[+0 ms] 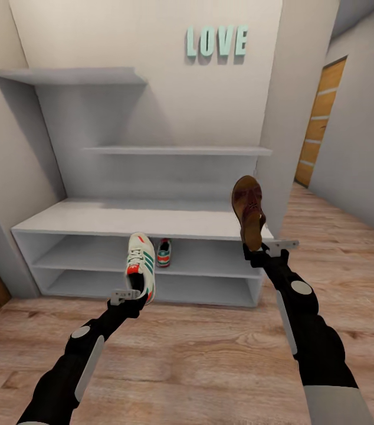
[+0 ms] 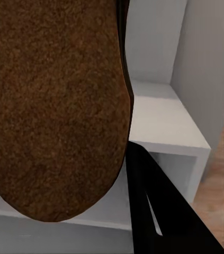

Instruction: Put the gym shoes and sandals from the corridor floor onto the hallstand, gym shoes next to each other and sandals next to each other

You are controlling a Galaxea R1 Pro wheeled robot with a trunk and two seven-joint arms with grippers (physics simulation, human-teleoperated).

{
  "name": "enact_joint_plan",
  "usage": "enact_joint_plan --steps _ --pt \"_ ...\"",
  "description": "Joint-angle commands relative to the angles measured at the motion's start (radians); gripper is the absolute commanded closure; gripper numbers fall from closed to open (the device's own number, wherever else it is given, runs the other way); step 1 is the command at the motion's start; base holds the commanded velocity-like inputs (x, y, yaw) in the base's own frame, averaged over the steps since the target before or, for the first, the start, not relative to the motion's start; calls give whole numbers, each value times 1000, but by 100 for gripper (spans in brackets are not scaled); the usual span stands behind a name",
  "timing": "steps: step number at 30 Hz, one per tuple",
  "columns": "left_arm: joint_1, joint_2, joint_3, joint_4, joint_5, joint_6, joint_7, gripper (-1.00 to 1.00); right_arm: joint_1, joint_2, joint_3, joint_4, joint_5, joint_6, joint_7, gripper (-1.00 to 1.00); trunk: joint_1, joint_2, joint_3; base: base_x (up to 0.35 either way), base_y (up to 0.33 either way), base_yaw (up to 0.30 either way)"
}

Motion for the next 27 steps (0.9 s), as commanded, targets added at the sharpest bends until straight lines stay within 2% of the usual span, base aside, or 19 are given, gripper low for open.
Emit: enact_joint_plan --steps 1,16,27 --pt "0 0 1 -2 11 9 -2 100 -1 1 -3 -1 7 6 9 100 0 0 0 0 0 -222" --pt "0 1 3 -3 11 9 -2 100 -1 1 -3 -1 7 6 9 100 0 0 11 -4 -2 -215" --pt "0 1 2 -2 11 9 -2 100 -1 1 -3 -2 7 6 9 100 0 0 12 -69 -54 -13"
